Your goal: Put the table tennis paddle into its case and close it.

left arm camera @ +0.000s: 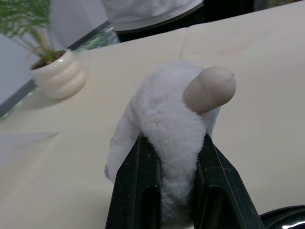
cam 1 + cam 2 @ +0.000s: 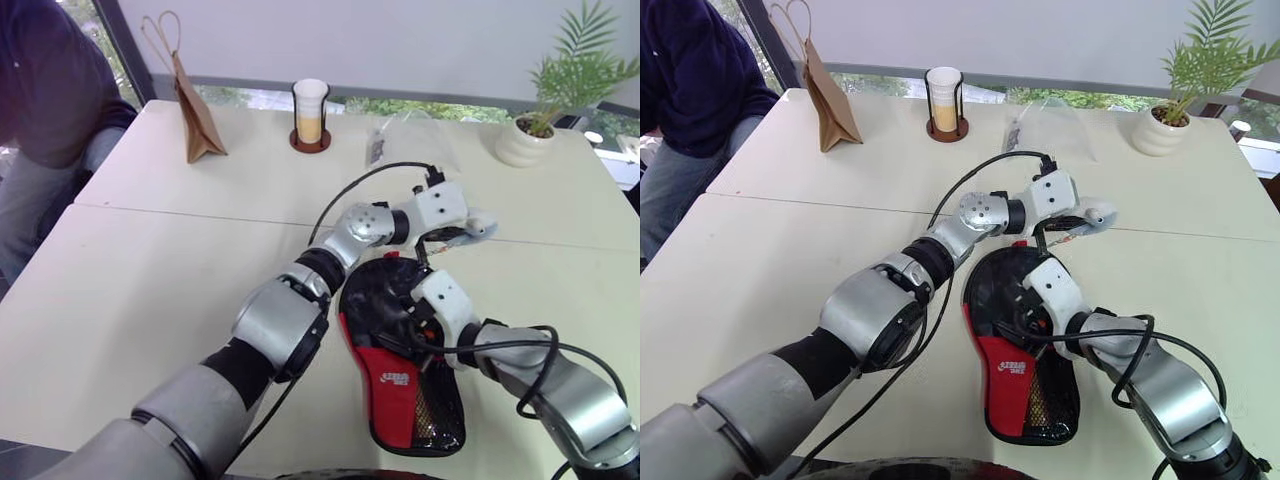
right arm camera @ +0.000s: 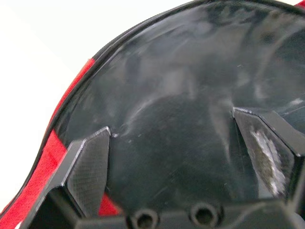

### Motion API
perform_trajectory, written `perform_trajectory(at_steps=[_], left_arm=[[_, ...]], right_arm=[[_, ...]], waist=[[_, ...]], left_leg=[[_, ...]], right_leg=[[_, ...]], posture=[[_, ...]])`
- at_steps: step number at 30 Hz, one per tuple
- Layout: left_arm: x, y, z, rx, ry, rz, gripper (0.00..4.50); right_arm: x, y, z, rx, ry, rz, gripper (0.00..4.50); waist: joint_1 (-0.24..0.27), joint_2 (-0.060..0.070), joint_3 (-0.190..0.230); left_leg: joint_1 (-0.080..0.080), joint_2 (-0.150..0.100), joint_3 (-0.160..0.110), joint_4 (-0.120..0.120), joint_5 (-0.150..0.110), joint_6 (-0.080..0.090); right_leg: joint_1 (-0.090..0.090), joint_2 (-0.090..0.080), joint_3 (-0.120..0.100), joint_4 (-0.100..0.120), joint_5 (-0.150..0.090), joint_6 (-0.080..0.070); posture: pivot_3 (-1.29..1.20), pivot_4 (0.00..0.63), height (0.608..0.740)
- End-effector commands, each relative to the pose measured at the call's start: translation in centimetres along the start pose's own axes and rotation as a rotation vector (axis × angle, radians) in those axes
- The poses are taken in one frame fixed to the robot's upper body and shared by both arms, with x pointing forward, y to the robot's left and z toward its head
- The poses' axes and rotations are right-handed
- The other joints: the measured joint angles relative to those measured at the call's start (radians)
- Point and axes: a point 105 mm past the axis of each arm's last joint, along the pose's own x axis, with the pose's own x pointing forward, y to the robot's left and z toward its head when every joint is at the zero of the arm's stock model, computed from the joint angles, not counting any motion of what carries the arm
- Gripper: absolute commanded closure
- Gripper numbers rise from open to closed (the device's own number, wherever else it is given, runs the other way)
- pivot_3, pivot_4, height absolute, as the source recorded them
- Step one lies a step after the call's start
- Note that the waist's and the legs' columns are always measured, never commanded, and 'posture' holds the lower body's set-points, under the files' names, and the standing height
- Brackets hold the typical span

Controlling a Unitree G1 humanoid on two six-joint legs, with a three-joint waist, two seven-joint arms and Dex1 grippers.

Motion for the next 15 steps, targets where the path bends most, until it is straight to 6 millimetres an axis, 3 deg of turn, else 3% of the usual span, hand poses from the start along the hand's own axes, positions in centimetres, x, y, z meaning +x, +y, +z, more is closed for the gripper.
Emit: perform_trajectory(at_steps=[1,7,8,9,14,15], left_arm=[[2.2,-2.4,3.9,-0.054,-0.159,-0.099,4.33],[1.5,-4.5,1.2,-0.149,-0.088,-0.263,4.33],[1.2,-4.8,0.6,-0.154,-0.069,-0.285,3.31],[1.0,-4.9,0.1,-0.154,-0.048,-0.295,3.01],[0.0,-4.7,-2.4,-0.041,0.053,-0.269,0.63],[-0.2,-4.2,-2.6,-0.034,0.057,-0.250,0.63]], right_arm=[[0.9,2.1,-3.0,0.073,0.129,0.107,0.00],[0.9,1.3,-3.1,0.066,0.134,0.091,0.00],[0.9,1.1,-3.1,0.063,0.135,0.087,0.00],[0.9,0.9,-3.1,0.060,0.135,0.084,0.00],[0.9,-0.5,-2.1,0.046,0.107,0.073,0.00],[0.9,-0.8,-1.8,0.046,0.097,0.069,0.00]], waist=[[0.000,0.000,0.000],[0.000,0.000,0.000],[0.000,0.000,0.000],[0.000,0.000,0.000],[0.000,0.000,0.000],[-0.001,0.000,0.000]], left_leg=[[0.000,0.000,0.000,0.000,0.000,0.000],[0.000,0.000,0.000,0.000,0.000,0.000],[0.000,0.000,0.000,0.000,0.000,0.000],[0.000,0.000,0.000,0.000,0.000,0.000],[0.001,0.000,0.000,0.000,0.000,0.000],[0.001,0.000,0.000,0.000,0.000,0.000]], right_leg=[[0.000,0.000,0.000,0.000,0.000,0.000],[0.000,0.001,0.000,0.000,0.000,0.000],[0.000,0.001,0.000,0.000,0.000,0.000],[0.000,0.001,0.000,0.000,0.000,0.000],[0.001,0.000,0.000,0.000,0.000,0.000],[0.001,0.000,0.000,0.000,0.000,0.000]], posture=[[0.00,0.150,0.740],[0.00,0.150,0.740],[0.00,0.150,0.740],[0.00,0.150,0.740],[0.00,0.150,0.740],[0.00,0.150,0.740]])
